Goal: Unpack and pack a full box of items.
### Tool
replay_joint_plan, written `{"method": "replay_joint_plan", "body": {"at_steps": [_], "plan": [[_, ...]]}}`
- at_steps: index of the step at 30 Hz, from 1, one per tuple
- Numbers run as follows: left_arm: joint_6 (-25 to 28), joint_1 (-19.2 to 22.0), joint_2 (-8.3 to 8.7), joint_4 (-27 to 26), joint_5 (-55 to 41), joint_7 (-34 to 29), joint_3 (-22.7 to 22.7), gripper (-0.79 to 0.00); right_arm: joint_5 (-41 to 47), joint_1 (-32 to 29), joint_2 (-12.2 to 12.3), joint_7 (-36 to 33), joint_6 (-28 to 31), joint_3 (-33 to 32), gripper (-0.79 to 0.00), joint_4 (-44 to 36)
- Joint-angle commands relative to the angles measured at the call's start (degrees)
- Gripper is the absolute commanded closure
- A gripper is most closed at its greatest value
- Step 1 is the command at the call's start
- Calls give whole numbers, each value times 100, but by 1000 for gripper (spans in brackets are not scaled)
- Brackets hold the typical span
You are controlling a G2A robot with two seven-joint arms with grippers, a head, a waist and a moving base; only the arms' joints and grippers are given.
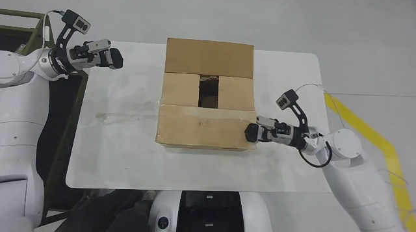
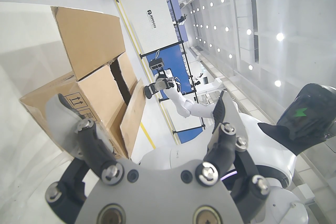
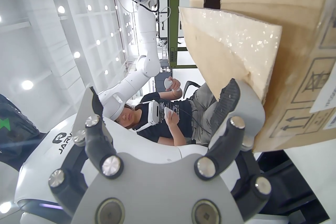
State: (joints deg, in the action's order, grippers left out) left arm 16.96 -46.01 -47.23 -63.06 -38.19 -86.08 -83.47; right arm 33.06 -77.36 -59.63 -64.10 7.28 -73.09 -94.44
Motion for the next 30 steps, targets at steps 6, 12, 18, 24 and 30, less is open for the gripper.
{"method": "replay_joint_plan", "body": {"at_steps": [6, 12, 18, 24, 30], "plan": [[0, 0, 0, 0, 0, 0, 0, -785, -13, 29, -5, 43, -10, 29, -785, 53], [-17, -39, -4, -80, 48, 153, 15, -785, -13, 29, -5, 43, -10, 29, -785, 53], [-95, -91, -35, -358, 346, 696, 195, -785, -13, 29, -5, 43, -10, 29, -785, 53], [-42, 105, -148, -223, 629, 1073, 677, -785, -13, 29, -5, 43, -10, 29, -785, 53], [126, 377, -298, 148, 841, 1542, 1145, -785, -13, 29, -5, 43, -10, 29, -785, 53]]}}
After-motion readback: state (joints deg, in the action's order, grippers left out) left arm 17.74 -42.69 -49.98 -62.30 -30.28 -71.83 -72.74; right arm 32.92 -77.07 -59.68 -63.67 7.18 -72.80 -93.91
